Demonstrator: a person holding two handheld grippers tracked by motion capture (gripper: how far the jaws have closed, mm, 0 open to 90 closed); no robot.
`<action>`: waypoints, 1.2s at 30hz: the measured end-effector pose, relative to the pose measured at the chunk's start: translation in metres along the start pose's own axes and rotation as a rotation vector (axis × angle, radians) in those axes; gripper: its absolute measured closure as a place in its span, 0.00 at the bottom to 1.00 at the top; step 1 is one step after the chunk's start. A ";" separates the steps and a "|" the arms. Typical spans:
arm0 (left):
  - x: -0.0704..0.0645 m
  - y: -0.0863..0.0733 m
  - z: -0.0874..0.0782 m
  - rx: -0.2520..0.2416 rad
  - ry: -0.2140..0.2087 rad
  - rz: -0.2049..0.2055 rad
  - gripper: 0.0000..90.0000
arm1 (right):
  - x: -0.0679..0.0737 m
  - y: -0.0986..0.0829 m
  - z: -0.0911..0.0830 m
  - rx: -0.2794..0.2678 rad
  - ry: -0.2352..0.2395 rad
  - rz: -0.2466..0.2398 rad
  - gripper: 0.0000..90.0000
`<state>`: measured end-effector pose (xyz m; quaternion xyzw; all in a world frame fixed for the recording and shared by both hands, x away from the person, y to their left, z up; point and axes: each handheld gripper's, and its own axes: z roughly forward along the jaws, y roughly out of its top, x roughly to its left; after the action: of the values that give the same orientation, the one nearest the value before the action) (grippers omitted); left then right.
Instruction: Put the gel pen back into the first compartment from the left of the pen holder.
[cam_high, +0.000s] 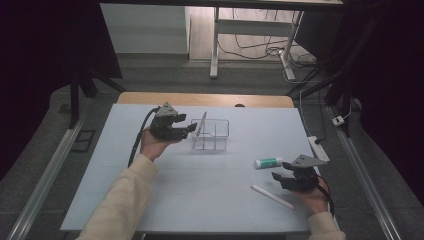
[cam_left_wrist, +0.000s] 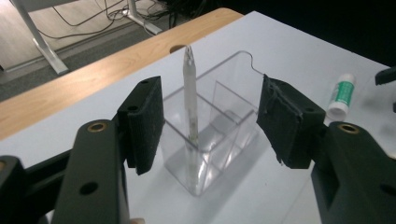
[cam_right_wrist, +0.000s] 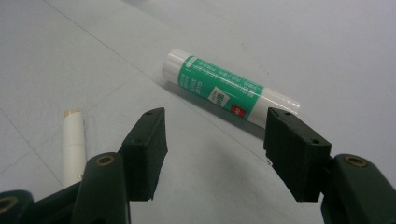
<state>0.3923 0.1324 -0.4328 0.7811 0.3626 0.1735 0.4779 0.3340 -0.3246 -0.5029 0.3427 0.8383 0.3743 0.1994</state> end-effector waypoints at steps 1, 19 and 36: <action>0.000 -0.002 -0.002 0.000 0.000 0.001 0.45 | 0.000 0.000 0.000 -0.002 -0.001 0.000 0.43; -0.009 -0.036 -0.036 0.063 0.024 0.041 0.40 | -0.001 0.000 -0.001 -0.007 0.004 0.009 0.43; -0.010 -0.083 -0.067 0.122 0.042 0.011 0.39 | -0.002 0.001 -0.004 -0.031 0.023 0.023 0.43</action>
<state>0.3108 0.1899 -0.4720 0.8068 0.3783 0.1700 0.4208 0.3334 -0.3272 -0.4995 0.3447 0.8308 0.3933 0.1907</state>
